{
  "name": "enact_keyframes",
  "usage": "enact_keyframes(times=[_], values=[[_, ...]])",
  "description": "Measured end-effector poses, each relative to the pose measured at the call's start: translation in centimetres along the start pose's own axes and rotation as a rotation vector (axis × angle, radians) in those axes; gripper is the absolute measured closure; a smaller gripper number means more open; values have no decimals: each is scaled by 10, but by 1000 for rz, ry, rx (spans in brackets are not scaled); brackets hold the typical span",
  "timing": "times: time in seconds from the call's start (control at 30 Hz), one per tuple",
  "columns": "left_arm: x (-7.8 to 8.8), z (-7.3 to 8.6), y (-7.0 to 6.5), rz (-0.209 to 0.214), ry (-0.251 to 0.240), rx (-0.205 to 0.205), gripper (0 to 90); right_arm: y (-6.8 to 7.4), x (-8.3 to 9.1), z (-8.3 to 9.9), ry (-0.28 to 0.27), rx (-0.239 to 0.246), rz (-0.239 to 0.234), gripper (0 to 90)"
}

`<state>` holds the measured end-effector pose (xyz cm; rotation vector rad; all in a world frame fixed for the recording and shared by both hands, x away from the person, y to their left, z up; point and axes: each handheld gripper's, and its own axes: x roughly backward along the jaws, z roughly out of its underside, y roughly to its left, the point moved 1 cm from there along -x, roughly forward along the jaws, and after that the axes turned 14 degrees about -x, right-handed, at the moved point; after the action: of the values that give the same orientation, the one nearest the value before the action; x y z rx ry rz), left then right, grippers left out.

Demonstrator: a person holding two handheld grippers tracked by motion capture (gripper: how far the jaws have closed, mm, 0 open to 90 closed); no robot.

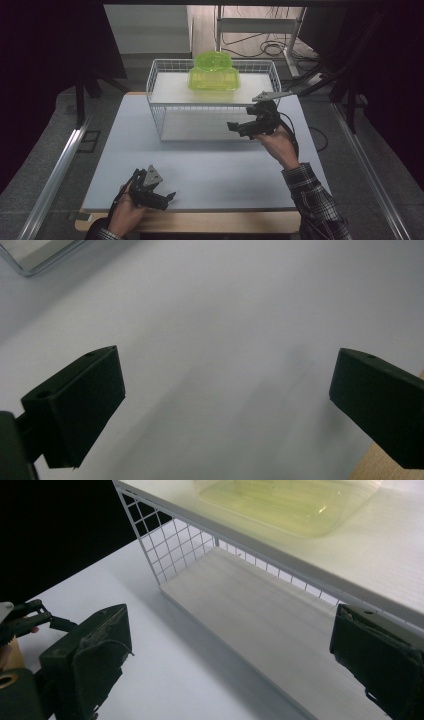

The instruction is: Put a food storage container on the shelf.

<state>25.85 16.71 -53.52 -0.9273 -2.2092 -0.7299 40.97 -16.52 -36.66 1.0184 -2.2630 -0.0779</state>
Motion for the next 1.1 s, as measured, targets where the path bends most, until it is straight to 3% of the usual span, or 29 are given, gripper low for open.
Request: enact_keyframes(times=[0.5,1.1], values=[[0,0,0,-4,0,-3,11,0,4,22,-11,36,50,0],[1,0,0,-11,0,-6,12,-3,0,53,-10,51,70,0]])
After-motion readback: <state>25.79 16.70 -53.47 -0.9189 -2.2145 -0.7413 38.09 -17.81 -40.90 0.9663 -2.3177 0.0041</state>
